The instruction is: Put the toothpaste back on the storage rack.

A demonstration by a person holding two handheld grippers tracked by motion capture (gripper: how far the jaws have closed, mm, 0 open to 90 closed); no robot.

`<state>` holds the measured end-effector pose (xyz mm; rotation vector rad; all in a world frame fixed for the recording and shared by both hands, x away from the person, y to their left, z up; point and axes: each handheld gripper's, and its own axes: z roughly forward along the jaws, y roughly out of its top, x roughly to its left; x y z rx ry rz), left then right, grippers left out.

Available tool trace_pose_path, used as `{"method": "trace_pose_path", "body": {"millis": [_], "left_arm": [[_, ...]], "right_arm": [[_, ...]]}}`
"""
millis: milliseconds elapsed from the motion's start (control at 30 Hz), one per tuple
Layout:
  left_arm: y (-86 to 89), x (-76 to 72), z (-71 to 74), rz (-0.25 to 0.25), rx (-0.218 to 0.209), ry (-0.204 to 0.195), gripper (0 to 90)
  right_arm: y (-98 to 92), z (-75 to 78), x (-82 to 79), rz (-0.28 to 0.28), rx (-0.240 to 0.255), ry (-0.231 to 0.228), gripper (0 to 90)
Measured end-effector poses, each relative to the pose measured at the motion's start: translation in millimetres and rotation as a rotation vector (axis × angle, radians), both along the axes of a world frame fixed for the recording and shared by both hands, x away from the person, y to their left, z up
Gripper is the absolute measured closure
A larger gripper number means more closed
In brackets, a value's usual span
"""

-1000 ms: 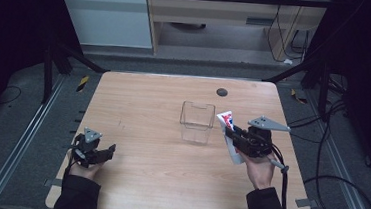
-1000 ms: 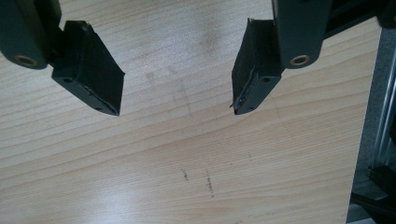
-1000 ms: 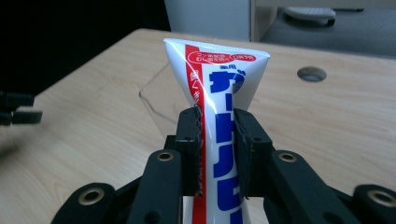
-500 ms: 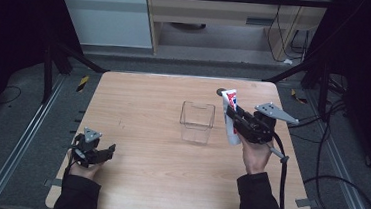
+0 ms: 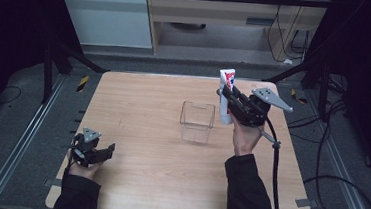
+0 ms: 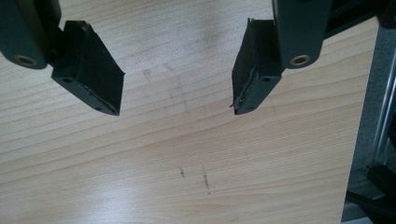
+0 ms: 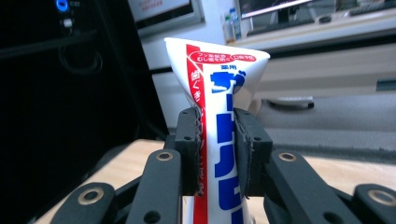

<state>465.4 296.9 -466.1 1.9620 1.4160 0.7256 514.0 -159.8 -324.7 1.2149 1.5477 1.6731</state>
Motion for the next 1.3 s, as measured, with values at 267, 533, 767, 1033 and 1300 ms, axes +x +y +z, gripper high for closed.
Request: {"method": "trace_pose_path", "body": {"millis": [267,533,767,1033,1300], "left_arm": [[1.1,-0.5,0.9,0.004,-0.002,-0.008,33.0],[1.3,-0.3,1.4,0.006,-0.007,-0.012,33.1],[1.9,-0.3,1.6,0.006,-0.007,-0.011,33.1],[2.4,-0.8,2.1,0.008,-0.008,-0.015,33.2],[2.6,-1.3,3.0,0.009,-0.010,-0.021,33.2]], "right_arm": [[7.6,2.1,19.1,-0.017,0.045,-0.020,73.4],[17.6,-9.6,39.2,-0.040,0.058,-0.007,73.3],[25.7,-19.8,46.6,-0.041,0.046,0.011,73.2],[38.4,-33.9,53.8,-0.025,0.021,0.052,73.2],[43.6,-46.6,60.4,-0.016,0.029,0.079,73.2]]}}
